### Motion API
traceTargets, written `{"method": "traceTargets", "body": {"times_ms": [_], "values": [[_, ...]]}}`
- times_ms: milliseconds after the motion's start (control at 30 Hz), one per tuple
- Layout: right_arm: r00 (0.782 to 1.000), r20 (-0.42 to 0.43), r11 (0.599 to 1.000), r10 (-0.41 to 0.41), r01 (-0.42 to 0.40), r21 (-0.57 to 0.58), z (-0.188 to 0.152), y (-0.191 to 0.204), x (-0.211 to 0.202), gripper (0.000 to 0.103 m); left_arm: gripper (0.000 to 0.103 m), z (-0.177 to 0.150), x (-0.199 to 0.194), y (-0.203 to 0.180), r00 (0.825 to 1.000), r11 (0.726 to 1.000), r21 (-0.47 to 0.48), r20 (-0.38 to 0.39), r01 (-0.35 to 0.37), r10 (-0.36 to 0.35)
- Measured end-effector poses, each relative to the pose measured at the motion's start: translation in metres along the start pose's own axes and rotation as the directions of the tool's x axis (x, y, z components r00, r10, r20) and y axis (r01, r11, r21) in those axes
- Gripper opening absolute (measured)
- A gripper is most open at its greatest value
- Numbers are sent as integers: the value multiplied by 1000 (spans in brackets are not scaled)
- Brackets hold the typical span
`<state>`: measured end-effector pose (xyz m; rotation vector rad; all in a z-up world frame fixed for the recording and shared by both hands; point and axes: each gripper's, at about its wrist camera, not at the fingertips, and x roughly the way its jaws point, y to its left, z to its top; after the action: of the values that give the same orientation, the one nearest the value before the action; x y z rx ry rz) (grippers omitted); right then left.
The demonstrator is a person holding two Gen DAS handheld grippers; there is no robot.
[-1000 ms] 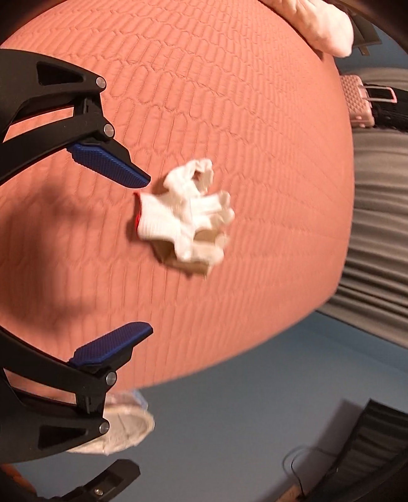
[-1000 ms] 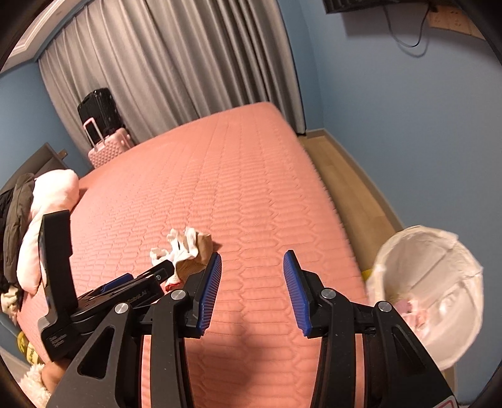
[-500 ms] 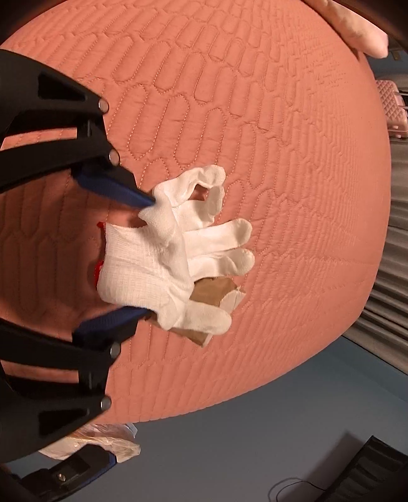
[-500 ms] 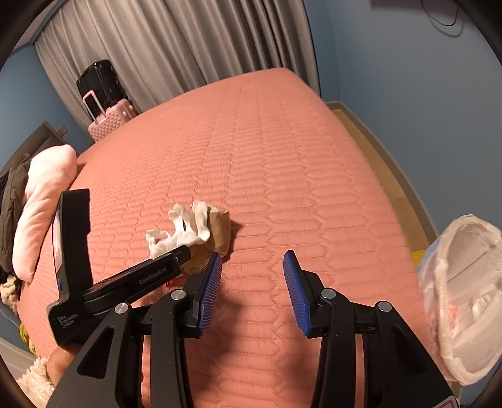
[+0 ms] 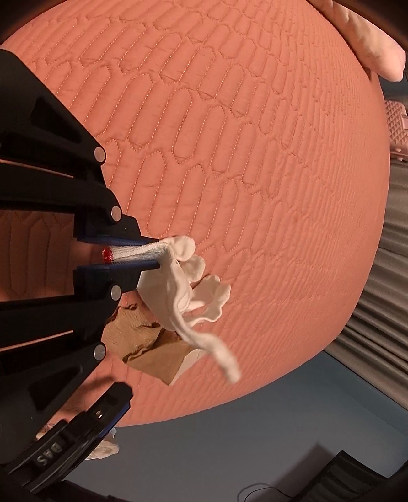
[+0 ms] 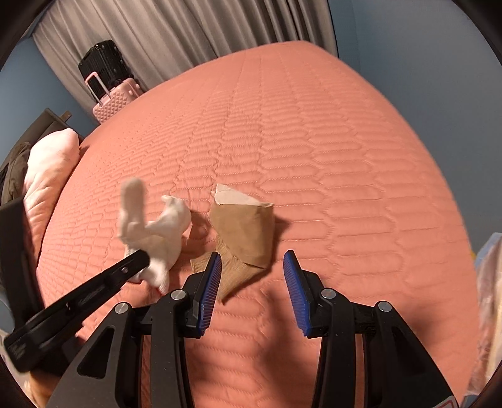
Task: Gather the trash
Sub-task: 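Grasp the white glove with the left tool while the right tool grasps the tan stocking, then carry both items over the wastebasket and open both tools to drop them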
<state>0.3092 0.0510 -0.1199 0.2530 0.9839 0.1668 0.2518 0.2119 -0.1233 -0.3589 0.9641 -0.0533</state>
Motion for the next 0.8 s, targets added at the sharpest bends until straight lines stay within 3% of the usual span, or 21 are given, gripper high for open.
{"method": "traceTargets", "body": {"times_ms": [233, 300, 367, 433, 533, 800], "values": [[999, -46, 1000, -5, 6, 13, 7, 10, 37, 41, 9, -2, 11, 4, 1000, 1000, -15, -15, -5, 5], [998, -60, 1000, -16, 17, 12, 6, 11, 45, 36, 9, -3, 13, 4, 1000, 1000, -12, -18, 0, 0], [997, -74, 999, -30, 31, 11, 5, 9, 51, 17, 10, 1, 17, 4, 1000, 1000, -21, -24, 4, -4], [996, -81, 999, -27, 29, 17, 2, 8, 52, 12, 10, 5, 21, 6, 999, 999, -30, -31, 19, -19], [995, -94, 1000, -16, 18, 24, -7, 5, 46, 5, 10, 6, 21, 2, 999, 1000, -13, -29, 20, -20], [998, -68, 1000, -10, 11, 15, -45, -1, 0, 4, 4, -20, -3, -23, 999, 999, 35, -33, 39, -38]]}}
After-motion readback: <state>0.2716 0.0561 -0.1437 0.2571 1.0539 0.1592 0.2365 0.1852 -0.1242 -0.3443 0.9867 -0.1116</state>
